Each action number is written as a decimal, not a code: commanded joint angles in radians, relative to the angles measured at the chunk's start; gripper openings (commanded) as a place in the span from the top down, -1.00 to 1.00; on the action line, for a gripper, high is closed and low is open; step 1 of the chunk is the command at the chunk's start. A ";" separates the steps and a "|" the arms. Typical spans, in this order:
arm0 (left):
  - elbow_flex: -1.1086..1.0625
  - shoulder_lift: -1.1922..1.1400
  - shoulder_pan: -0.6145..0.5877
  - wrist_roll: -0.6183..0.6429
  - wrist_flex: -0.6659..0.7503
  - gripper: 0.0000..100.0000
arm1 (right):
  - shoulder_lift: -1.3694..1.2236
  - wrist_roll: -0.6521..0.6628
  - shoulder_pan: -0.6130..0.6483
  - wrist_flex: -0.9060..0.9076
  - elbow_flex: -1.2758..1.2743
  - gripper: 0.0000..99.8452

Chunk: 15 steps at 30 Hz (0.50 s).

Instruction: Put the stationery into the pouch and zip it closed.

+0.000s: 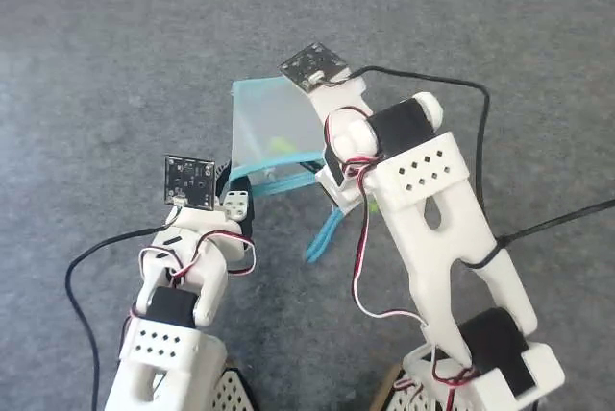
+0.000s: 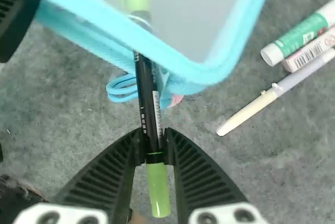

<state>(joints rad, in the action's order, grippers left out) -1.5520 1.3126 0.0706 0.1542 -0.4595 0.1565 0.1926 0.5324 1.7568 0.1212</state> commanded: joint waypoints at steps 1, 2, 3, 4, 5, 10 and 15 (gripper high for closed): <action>0.013 0.012 0.005 -0.009 0.000 0.98 | 0.010 -0.029 -0.015 0.008 0.058 0.99; 0.013 0.012 0.005 -0.009 0.000 0.98 | 0.010 -0.029 -0.004 -0.001 0.058 0.99; 0.013 0.012 0.005 -0.009 0.000 0.98 | 0.010 -0.029 0.007 -0.008 0.058 0.99; 0.013 0.012 0.005 -0.009 0.000 0.98 | 0.010 -0.029 0.019 -0.019 0.058 0.99; 0.013 0.012 0.005 -0.009 0.000 0.98 | 0.010 -0.029 0.036 -0.033 0.058 0.99; 0.013 0.012 0.005 -0.009 0.000 0.98 | 0.010 -0.025 0.097 -0.139 0.058 0.98; 0.012 0.012 0.005 -0.009 -0.002 0.98 | 0.010 -0.029 0.130 -0.323 0.052 0.98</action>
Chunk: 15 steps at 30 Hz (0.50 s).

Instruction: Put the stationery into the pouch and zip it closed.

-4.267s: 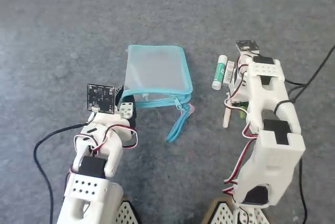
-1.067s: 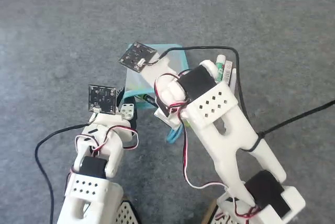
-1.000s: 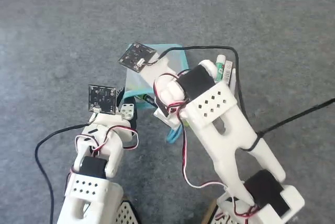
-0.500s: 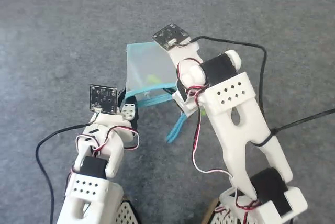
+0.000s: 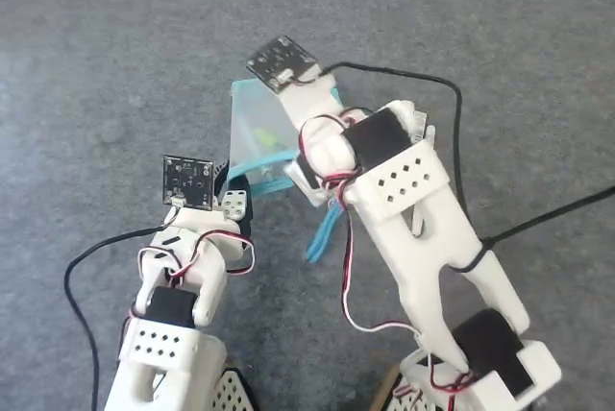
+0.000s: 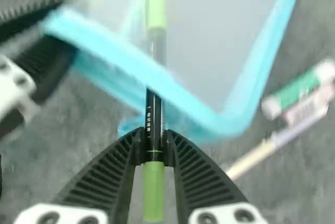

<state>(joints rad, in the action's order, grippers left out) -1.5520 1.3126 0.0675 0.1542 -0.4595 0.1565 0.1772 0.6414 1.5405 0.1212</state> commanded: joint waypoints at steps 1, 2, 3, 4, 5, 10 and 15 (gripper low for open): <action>0.012 0.012 0.008 -0.009 -0.002 0.98 | 0.010 -0.012 0.033 -0.136 0.052 0.98; 0.012 0.011 0.008 -0.009 -0.002 0.98 | 0.010 -0.009 0.044 -0.160 0.052 0.98; 0.012 0.011 0.008 -0.009 -0.002 0.98 | 0.010 -0.008 0.058 -0.176 0.052 0.98; 0.012 0.011 0.008 -0.009 -0.002 0.98 | 0.010 -0.006 0.073 -0.182 0.051 0.98; 0.012 0.011 0.008 -0.009 -0.002 0.98 | 0.010 -0.003 0.090 -0.180 0.049 0.96; 0.012 0.012 0.008 -0.009 -0.002 0.98 | 0.021 0.044 0.139 -0.219 -0.052 0.63; 0.012 0.011 0.008 -0.009 -0.002 0.98 | 0.038 0.058 0.133 -0.228 -0.087 0.60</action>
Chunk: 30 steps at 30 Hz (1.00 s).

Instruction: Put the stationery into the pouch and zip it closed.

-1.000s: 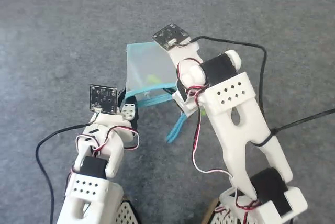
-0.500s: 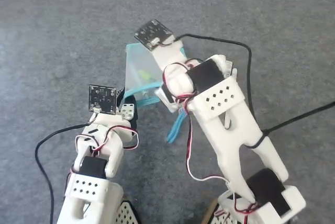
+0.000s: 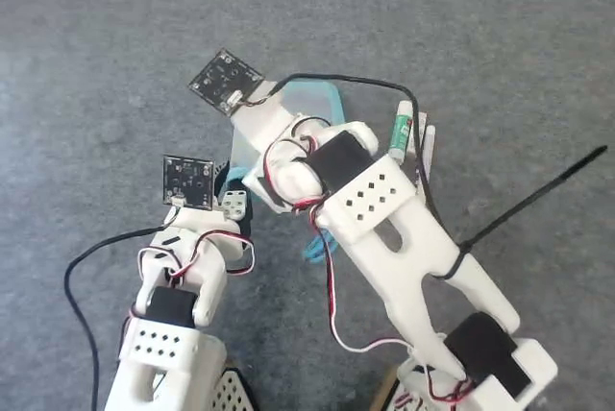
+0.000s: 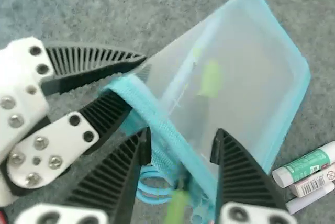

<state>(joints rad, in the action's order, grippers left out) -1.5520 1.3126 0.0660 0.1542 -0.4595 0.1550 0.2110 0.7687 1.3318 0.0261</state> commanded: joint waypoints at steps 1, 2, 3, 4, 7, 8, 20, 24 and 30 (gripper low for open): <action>0.012 0.011 0.009 -0.009 -0.002 0.98 | 0.053 0.023 0.005 -0.018 0.006 0.60; 0.012 0.011 0.009 -0.009 -0.002 0.98 | 0.074 0.023 0.005 -0.005 0.008 0.60; 0.012 0.011 0.009 -0.009 -0.002 0.98 | 0.099 0.023 0.005 0.005 0.008 0.60; 0.012 0.011 0.009 -0.009 -0.002 0.98 | 0.130 0.023 0.005 0.019 0.008 0.60; 0.012 0.011 0.009 -0.009 -0.002 0.98 | 0.229 0.025 -0.022 0.088 0.008 0.60; 0.012 0.011 0.009 -0.009 -0.002 0.98 | 0.262 0.025 -0.047 0.116 0.006 0.60; 0.012 0.015 0.006 -0.009 -0.005 0.98 | 0.222 -0.006 -0.487 0.122 -0.311 0.61; 0.012 0.015 0.000 -0.009 -0.006 0.98 | 0.111 -0.071 -0.558 0.010 -0.368 0.60; 0.004 0.017 0.002 -0.009 -0.003 0.98 | -0.096 -0.106 -0.616 -0.128 -0.364 0.60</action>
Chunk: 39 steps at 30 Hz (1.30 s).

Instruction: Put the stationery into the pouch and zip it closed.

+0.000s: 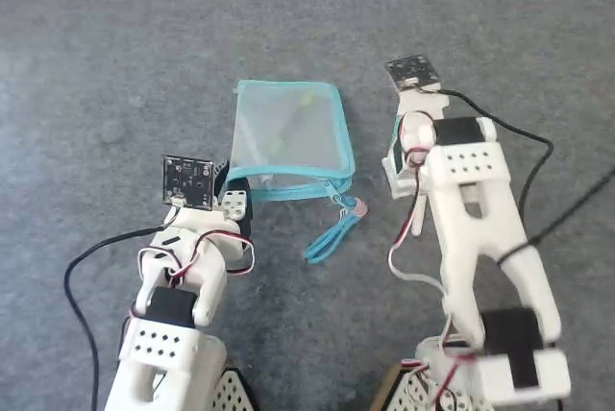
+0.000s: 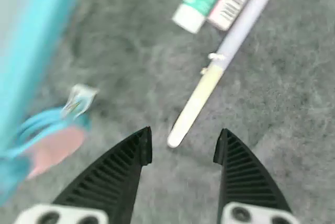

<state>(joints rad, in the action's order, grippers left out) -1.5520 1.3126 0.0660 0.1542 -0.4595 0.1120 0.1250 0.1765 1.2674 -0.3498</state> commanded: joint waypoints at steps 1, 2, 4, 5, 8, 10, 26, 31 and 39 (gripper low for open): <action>0.004 0.017 0.002 -0.009 -0.003 0.98 | -0.093 -0.020 -0.031 -0.084 0.012 0.60; 0.004 0.017 0.002 -0.009 -0.003 0.98 | -0.130 -0.020 -0.041 -0.102 0.012 0.60; 0.004 0.017 0.002 -0.009 -0.003 0.98 | -0.193 -0.020 -0.054 -0.139 0.012 0.60; 0.004 0.017 0.002 -0.009 -0.003 0.98 | -0.217 -0.020 -0.059 -0.153 0.014 0.60; 0.004 0.017 0.005 -0.009 -0.003 0.98 | -0.286 -0.020 -0.061 -0.150 0.038 0.60; 0.004 0.017 0.005 -0.009 -0.003 0.98 | -0.312 -0.020 -0.061 -0.150 0.043 0.60; 0.004 0.017 0.000 -0.009 -0.006 0.98 | -0.346 -0.018 -0.062 -0.148 0.038 0.93; 0.004 0.017 0.005 -0.009 -0.003 0.98 | -0.254 0.002 -0.136 -0.031 0.097 0.93; 0.004 0.017 0.006 -0.009 -0.003 0.98 | 0.232 0.189 -0.156 0.228 0.135 0.99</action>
<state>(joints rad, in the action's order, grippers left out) -1.5520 1.3126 0.0660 0.1542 -0.4595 0.1043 0.2386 0.0230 1.3978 -0.2839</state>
